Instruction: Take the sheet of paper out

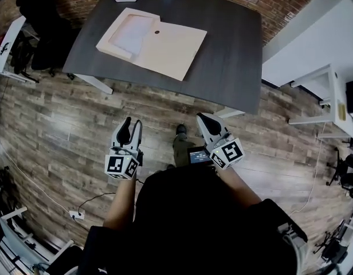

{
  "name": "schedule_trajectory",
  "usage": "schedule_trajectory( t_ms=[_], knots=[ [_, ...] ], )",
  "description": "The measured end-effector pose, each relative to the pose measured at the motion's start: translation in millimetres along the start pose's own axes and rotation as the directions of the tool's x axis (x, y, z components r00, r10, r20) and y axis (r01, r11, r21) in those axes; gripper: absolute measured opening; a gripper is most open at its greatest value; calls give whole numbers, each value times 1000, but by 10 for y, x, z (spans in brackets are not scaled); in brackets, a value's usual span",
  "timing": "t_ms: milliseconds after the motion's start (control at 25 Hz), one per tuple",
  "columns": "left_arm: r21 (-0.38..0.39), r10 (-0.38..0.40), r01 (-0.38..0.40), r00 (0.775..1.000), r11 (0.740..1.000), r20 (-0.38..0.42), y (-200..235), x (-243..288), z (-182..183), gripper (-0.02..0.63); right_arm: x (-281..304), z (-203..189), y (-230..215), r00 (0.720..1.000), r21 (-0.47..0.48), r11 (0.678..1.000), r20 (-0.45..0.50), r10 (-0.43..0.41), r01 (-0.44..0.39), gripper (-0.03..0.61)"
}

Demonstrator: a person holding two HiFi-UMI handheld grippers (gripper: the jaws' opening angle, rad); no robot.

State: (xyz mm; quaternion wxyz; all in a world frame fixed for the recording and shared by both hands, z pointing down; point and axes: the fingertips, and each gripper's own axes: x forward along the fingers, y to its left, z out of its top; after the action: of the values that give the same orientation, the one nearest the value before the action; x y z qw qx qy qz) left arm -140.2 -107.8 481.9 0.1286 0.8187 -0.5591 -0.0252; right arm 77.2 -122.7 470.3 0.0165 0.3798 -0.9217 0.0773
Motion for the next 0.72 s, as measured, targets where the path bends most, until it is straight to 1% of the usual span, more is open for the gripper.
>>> schedule_trajectory(
  t_ms=[160,320,440,560,720],
  knots=[
    [27,19,-19,1000,999,3,56,506,239,137,280,106,-492,1000,9,1000,5,12,-12,3],
    [70,16,-15,1000,997,-18,60,949,428,137,421,36,-1030,1000,52,998,-1,-24,24,3],
    [110,25,-20,999,994,-43,183,1234,570,137,573,-6,-1359,999,98,994,6,-54,53,3],
    [141,55,-46,997,989,-60,330,1467,672,137,762,-3,-1546,999,111,993,16,-35,32,3],
    [153,78,-70,996,986,-49,450,1748,808,137,963,83,-1671,999,118,993,38,-2,-3,3]
  ],
)
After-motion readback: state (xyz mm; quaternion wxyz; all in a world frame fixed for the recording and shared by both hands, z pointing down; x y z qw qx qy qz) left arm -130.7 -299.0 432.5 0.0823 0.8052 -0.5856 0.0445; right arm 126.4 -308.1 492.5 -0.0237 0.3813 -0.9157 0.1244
